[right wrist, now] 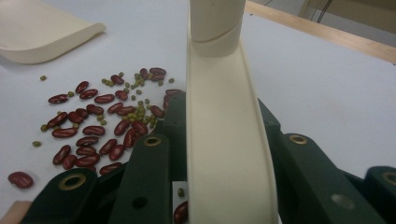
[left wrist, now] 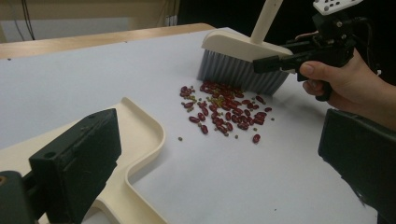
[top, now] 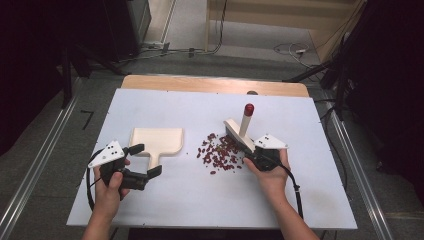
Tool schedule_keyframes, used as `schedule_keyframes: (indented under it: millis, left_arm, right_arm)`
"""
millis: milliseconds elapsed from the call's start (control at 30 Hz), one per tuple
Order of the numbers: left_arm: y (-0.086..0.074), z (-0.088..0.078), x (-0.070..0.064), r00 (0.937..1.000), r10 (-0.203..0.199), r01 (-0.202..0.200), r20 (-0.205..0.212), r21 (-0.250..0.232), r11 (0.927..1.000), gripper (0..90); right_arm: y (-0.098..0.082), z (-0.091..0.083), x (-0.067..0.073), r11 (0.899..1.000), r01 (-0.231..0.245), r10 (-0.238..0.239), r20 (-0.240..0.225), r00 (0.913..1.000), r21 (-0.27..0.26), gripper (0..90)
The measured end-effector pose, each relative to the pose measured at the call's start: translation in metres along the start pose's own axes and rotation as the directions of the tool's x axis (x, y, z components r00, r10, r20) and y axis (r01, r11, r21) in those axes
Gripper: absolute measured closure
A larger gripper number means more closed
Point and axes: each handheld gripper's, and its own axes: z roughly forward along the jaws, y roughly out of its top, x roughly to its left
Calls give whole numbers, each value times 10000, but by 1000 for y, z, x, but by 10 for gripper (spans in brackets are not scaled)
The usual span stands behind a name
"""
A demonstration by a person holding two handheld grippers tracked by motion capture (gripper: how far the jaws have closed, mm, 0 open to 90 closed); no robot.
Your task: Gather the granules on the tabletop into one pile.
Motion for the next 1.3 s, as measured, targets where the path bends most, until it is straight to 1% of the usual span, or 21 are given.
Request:
schedule_keyframes:
  millis: [67,100,200,267,367,400,467,567,633,667,767,833,900,933,967,1000,1067,1100,1167,1233,1300]
  left_arm:
    - [0,-1,0,10000,-27,26,-36,-47,10000,0]
    - [0,-1,1,10000,-16,16,-51,-63,10000,0]
    - [0,-3,1,9999,-19,18,-128,-74,10000,0]
    - [0,-4,2,9998,-46,44,-173,-136,9999,0]
    - [1,-6,4,9996,-122,117,-264,-173,9998,0]
    - [1,-7,4,9995,-122,116,-301,-187,9998,0]
    - [0,-9,5,9992,-167,158,-370,-253,9996,0]
    - [1,-12,7,9986,-192,181,-494,-240,9995,0]
    - [1,-13,7,9978,-156,143,-638,-206,9997,0]
    - [1,-15,8,9976,-149,135,-683,-207,9997,0]
    - [1,-18,9,9969,-225,201,-758,-314,9993,0]
    - [1,-20,10,9964,-244,221,-808,-297,9993,0]
    - [1,-21,11,9962,-274,247,-829,-332,9991,0]
    - [1,-21,12,9960,-299,273,-840,-312,9991,0]
    - [0,-20,12,9960,-284,260,-844,-291,9992,0]
    - [0,-20,13,9959,-314,292,-853,-269,9992,0]
    - [0,-19,14,9959,-332,315,-845,-207,9993,0]
    - [-1,-19,14,9958,-328,314,-855,-174,9994,0]
    - [-1,-19,14,9959,-344,334,-832,-141,9993,0]
    - [-1,-18,15,9960,-381,370,-813,-151,9992,0]
    - [-1,-19,15,9959,-421,408,-802,-177,9990,0]
  right_arm:
    - [1,0,1,10000,64,-64,21,10000,-36,660]
    - [2,-1,-1,9999,70,-69,56,10000,-146,660]
    - [4,-6,-5,9987,-187,197,199,9996,-464,660]
    - [7,-12,-6,9971,-279,286,97,9995,-706,660]
    - [16,-21,1,9932,-392,349,-412,9985,-1099,659]
    - [18,-22,7,9930,-372,310,-560,9979,-1119,659]
    - [22,-23,19,9922,-398,278,-1021,9944,-1177,659]
    - [24,-23,39,9918,-486,273,-1759,9840,-1179,658]
    - [24,-21,53,9914,-553,254,-2406,9703,-1186,657]
    - [24,-20,58,9915,-560,240,-2581,9658,-1174,658]
    - [22,-16,78,9935,-405,39,-3252,9456,-1060,658]
    - [19,-13,88,9950,-137,-215,-3468,9377,-987,658]
    - [16,-8,94,9961,-63,-254,-3555,9343,-876,658]
    - [14,-6,94,9970,-82,-199,-3604,9326,-763,659]
    - [12,-3,94,9978,-146,-97,-3623,9320,-642,659]
    - [9,-1,92,9984,-145,-60,-3551,9348,-549,659]
    - [6,2,87,9990,-111,-32,-3234,9462,-423,659]
    - [4,3,82,9991,-169,46,-3038,9527,-379,659]
    - [4,4,71,9989,-316,212,-2716,9622,-338,659]
    - [3,4,60,9982,-520,430,-2469,9681,-297,659]
    - [3,4,52,9976,-636,555,-2311,9713,-277,659]
